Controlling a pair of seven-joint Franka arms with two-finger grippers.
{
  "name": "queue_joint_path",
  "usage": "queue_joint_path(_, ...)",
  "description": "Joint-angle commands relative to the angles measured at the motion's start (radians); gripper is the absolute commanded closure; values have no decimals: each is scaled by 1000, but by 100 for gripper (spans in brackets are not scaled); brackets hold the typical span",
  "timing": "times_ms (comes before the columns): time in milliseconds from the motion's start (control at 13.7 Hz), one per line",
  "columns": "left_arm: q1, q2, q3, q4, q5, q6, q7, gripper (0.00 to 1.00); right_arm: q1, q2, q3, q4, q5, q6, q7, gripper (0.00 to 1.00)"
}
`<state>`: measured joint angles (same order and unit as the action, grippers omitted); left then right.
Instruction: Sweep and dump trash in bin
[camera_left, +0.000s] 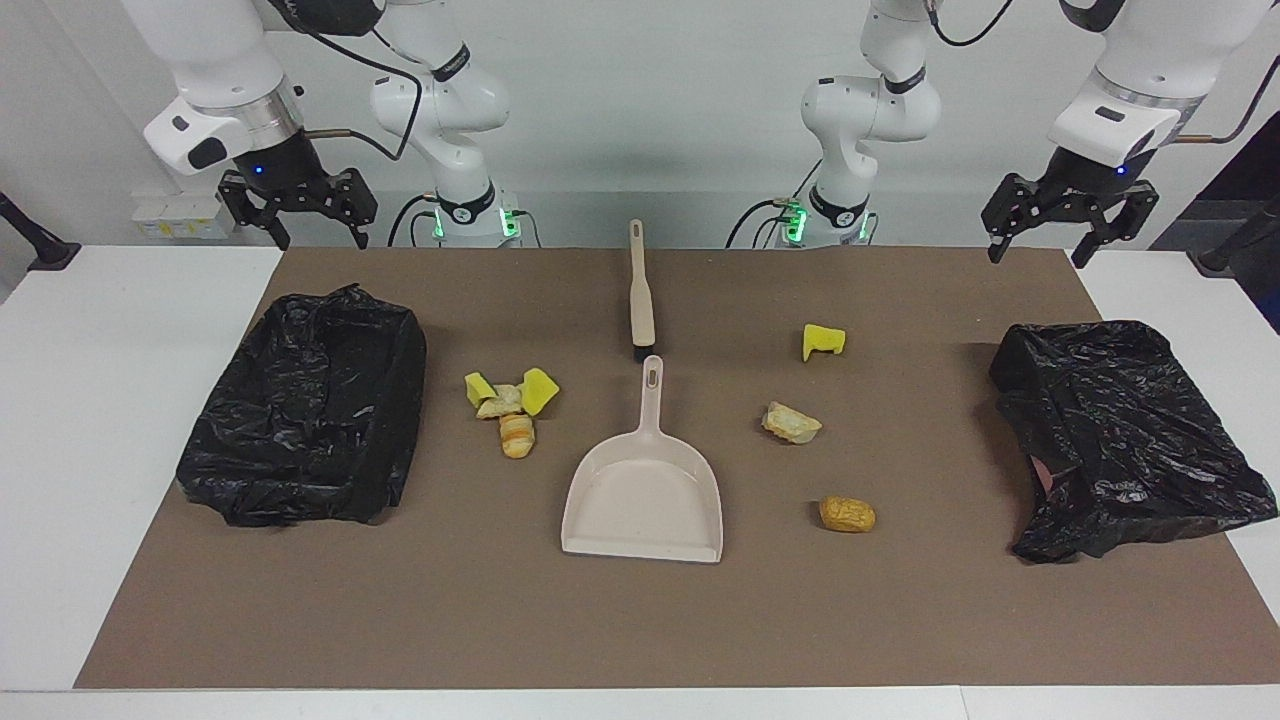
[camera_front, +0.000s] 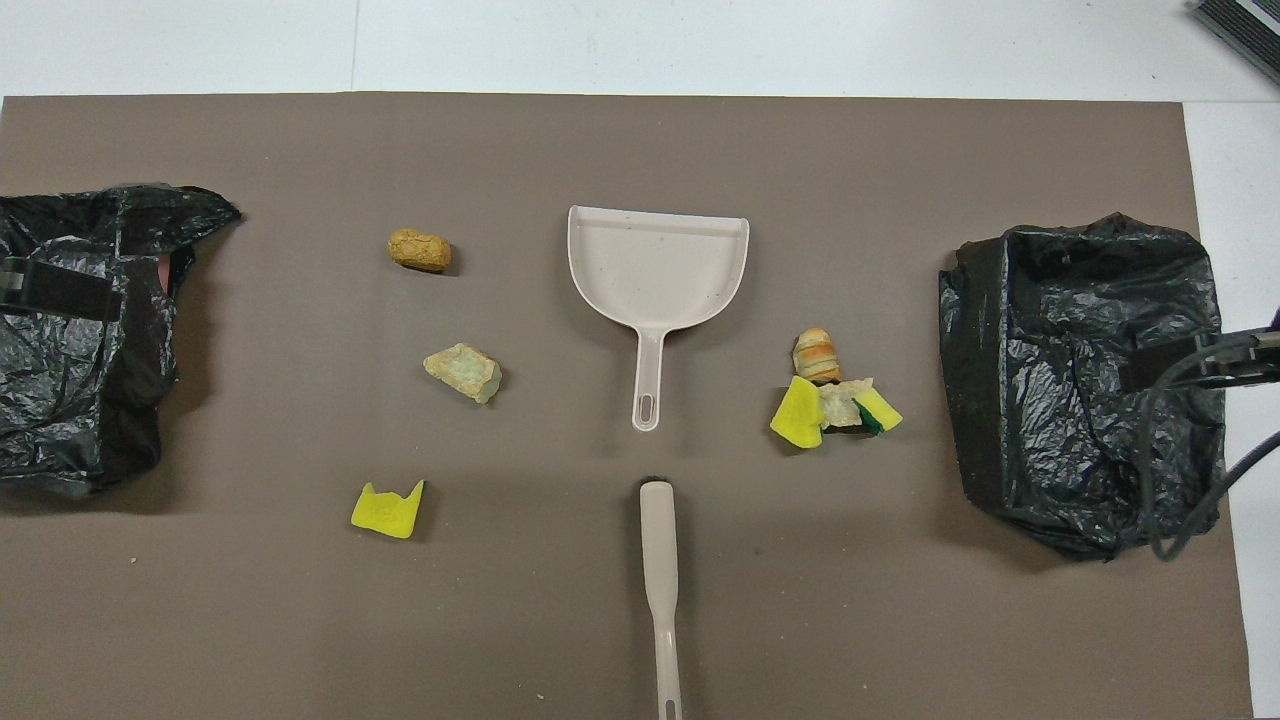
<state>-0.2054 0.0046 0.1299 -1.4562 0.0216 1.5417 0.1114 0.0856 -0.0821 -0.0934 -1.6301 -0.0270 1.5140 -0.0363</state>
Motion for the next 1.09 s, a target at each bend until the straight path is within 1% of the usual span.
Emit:
queue_joint_path(0, -2, -11, -1, 2, 4, -11, 2, 0, 6, -10, 1, -7, 10, 11, 35, 0)
queue_joint_path(146, 4, -12, 0, 2, 6, -17, 5, 0, 5, -10, 1, -7, 10, 12, 35, 0)
queue_joint_path(291, 0, -21, -1, -3, 6, -64, 5, 0, 6, -10, 0, -8, 10, 12, 35, 0)
queue_joint_path(510, 4, -26, -1, -7, 6, -80, 5, 0, 5, -11, 0, -10, 10, 12, 35, 0)
queue_joint_path(655, 9, -34, 2, -15, 6, -83, 1, 0, 5, -13, 0, -11, 10, 12, 33, 0)
queue_joint_path(801, 56, -46, 2, -39, 4, -72, 5, 0, 5, -14, 0, -11, 10, 11, 32, 0)
queue_joint_path(1019, 57, -44, 2, -39, 3, -65, 2, 0, 5, -16, 0, -14, 10, 11, 32, 0)
